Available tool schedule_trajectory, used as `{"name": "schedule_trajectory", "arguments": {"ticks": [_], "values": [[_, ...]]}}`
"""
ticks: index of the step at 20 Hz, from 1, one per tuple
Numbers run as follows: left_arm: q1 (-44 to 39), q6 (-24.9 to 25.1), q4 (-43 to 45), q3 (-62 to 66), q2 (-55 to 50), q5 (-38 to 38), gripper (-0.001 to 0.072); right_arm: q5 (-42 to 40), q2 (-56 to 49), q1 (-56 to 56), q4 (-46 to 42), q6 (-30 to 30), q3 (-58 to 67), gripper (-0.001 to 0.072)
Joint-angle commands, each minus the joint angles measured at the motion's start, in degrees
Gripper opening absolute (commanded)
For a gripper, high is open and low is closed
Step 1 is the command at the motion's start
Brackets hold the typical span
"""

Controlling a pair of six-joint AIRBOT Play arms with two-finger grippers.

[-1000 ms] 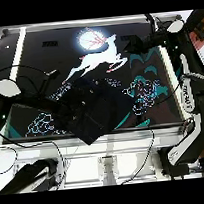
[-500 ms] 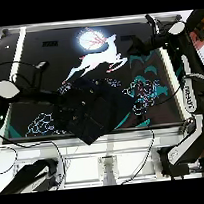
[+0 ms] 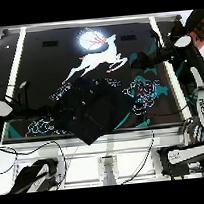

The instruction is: Fold the clothes and pants, and hang the long-sleeved shirts on hangers.

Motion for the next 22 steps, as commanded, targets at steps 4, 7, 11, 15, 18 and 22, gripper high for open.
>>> {"name": "schedule_trajectory", "arguments": {"ticks": [4,7,11,15,18,22], "values": [[3.6,-2.3,8.4,-4.7,-3.7,-0.7,0.0381,1.8,3.9,-0.1,-0.7,0.4,-2.2,0.0198],[9.7,2.3,1.7,-4.7,-6.8,-0.9,0.0331,3.3,3.9,-0.1,-0.7,0.4,-2.2,0.0265],[15.5,9.1,-8.4,-4.7,-11.8,-1.3,0.0331,3.4,3.9,-0.1,-0.7,0.3,-2.2,0.0265],[16.0,10.7,-12.1,-4.7,-17.8,-1.3,0.0362,5.0,3.9,-0.1,-0.7,0.3,-2.2,0.0265],[16.2,11.9,-11.8,-4.7,-22.1,1.2,0.0361,6.3,3.9,-0.1,-0.7,0.3,-2.2,0.0266],[16.2,11.9,-11.8,-4.7,-26.2,5.0,0.0359,7.4,3.9,-0.1,-0.7,0.3,-2.2,0.0265]]}}
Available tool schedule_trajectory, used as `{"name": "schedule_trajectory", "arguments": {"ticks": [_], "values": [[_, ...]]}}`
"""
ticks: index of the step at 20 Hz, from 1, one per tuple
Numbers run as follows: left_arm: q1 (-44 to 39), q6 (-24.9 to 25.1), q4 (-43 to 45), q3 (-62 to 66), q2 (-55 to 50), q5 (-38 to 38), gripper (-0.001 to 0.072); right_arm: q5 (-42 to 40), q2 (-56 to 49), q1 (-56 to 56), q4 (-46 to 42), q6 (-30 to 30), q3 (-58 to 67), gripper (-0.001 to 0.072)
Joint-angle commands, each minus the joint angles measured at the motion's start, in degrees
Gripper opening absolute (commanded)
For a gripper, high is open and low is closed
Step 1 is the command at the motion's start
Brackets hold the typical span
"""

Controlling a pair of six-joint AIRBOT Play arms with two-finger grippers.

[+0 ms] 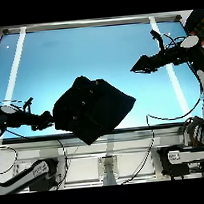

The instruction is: Fold the clothes and pants, and hang the long-sleeved shirts on hangers.

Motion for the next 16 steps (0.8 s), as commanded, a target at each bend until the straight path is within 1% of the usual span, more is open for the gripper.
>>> {"name": "schedule_trajectory", "arguments": {"ticks": [1,2,4,5,7,8,10,12,13,14,15,16], "values": [[0.2,0.7,-0.5,0.0,-4.3,2.4,0.0359,1.4,0.0,0.0,0.1,0.0,0.0,0.0265],[0.2,0.7,-1.4,0.0,-5.3,2.4,0.0357,1.4,0.0,0.0,0.1,0.0,0.0,0.0265],[0.2,3.1,-5.9,0.0,-6.4,3.5,0.0347,1.3,0.0,0.0,0.1,0.0,0.0,0.0265],[0.2,3.8,-7.5,0.0,-6.6,4.1,0.0317,1.3,0.0,0.0,0.1,0.0,0.0,0.0265],[0.1,5.7,-8.1,0.0,-6.8,4.1,0.0102,1.3,0.0,0.0,0.1,0.0,0.0,0.0265],[0.1,6.2,-8.2,0.0,-6.7,4.0,0.0036,1.3,0.0,0.0,0.1,0.0,0.0,0.0264],[0.1,7.1,-10.8,0.2,-6.1,4.0,0.0035,1.3,0.0,0.0,0.1,0.1,0.0,0.0263],[0.0,8.8,-15.8,1.8,-4.4,4.1,0.0033,0.9,0.0,0.0,0.0,0.1,0.0,0.0262],[-0.2,8.8,-17.4,3.7,-3.3,4.1,0.0032,-0.3,0.0,0.0,0.0,0.1,0.0,0.0237],[-0.5,8.6,-17.9,6.3,-2.4,4.3,0.0032,-2.2,0.0,0.0,0.0,0.0,0.0,0.0071],[-1.3,7.1,-17.9,9.8,-1.8,4.8,0.0032,-5.0,0.0,0.0,0.0,0.1,0.0,0.0028],[-2.2,5.3,-17.9,13.5,-1.7,5.7,0.0031,-8.0,0.0,0.0,0.0,0.1,0.0,0.0020]]}}
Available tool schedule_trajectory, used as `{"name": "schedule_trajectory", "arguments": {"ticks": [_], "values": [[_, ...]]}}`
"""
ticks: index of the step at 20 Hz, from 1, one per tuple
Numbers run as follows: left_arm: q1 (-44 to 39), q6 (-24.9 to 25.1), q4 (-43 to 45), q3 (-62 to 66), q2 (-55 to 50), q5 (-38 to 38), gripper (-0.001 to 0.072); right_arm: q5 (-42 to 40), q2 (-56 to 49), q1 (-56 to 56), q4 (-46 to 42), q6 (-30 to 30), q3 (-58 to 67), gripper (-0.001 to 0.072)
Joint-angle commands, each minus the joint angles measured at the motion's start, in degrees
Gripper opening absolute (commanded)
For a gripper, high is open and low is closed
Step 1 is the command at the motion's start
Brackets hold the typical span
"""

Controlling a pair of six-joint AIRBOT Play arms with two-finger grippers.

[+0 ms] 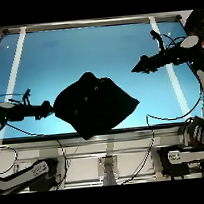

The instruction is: Fold the clothes and pants, and hang the long-sleeved shirts on hangers.

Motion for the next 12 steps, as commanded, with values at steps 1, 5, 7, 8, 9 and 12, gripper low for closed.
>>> {"name": "schedule_trajectory", "arguments": {"ticks": [1,5,7,8,9,12], "values": [[-2.9,-3.5,-2.2,11.3,1.2,2.9,0.0031,-8.4,0.0,0.0,0.1,-0.1,0.0,0.0020],[-11.1,-12.2,9.5,29.2,-3.7,8.8,0.0032,-11.3,0.0,0.0,1.8,-0.1,0.0,0.0019],[-13.8,-14.9,10.4,35.9,-7.5,11.3,0.0032,-11.4,0.0,0.0,1.7,-0.1,0.0,0.0019],[-14.9,-15.8,10.4,38.2,-9.5,12.9,0.0032,-11.5,0.0,0.1,1.8,-0.1,0.0,0.0019],[-15.8,-16.6,10.4,40.4,-11.6,14.1,0.0033,-11.6,0.0,0.3,1.7,-0.1,0.0,0.0019],[-18.0,-16.7,10.4,43.0,-16.2,17.4,0.0092,-11.8,0.0,1.5,1.4,-0.1,0.0,0.0021]]}}
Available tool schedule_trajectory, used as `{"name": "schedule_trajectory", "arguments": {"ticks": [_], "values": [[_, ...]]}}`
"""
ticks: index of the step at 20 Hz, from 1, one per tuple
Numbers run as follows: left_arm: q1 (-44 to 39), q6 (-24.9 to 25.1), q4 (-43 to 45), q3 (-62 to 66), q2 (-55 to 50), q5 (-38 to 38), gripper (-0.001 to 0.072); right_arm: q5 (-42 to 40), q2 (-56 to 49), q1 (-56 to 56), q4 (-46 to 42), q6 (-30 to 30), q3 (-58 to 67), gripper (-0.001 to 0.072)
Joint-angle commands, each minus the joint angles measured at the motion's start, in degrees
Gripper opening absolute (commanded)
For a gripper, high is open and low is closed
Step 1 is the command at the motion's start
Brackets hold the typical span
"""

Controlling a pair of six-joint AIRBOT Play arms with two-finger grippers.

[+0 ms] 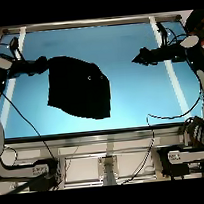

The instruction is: Fold the clothes and pants, and hang the long-sleeved shirts on hangers.

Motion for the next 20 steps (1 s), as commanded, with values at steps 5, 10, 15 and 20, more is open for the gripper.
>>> {"name": "schedule_trajectory", "arguments": {"ticks": [5,10,15,20], "values": [[-2.7,-1.8,1.2,4.5,-5.5,9.6,0.0419,-2.6,-0.1,2.7,-2.9,0.0,0.0,0.0038],[-0.1,-1.5,1.3,8.0,-5.4,2.0,0.0117,-7.3,-0.1,2.7,-1.6,0.0,0.0,0.0030],[0.5,3.5,5.7,8.1,-2.1,-6.3,0.0034,-11.1,-0.1,2.5,2.1,0.0,-0.9,0.0014],[3.1,1.6,10.5,-4.1,8.0,-8.3,0.0034,-12.5,3.9,2.7,16.3,-7.6,-17.1,0.0014]]}}
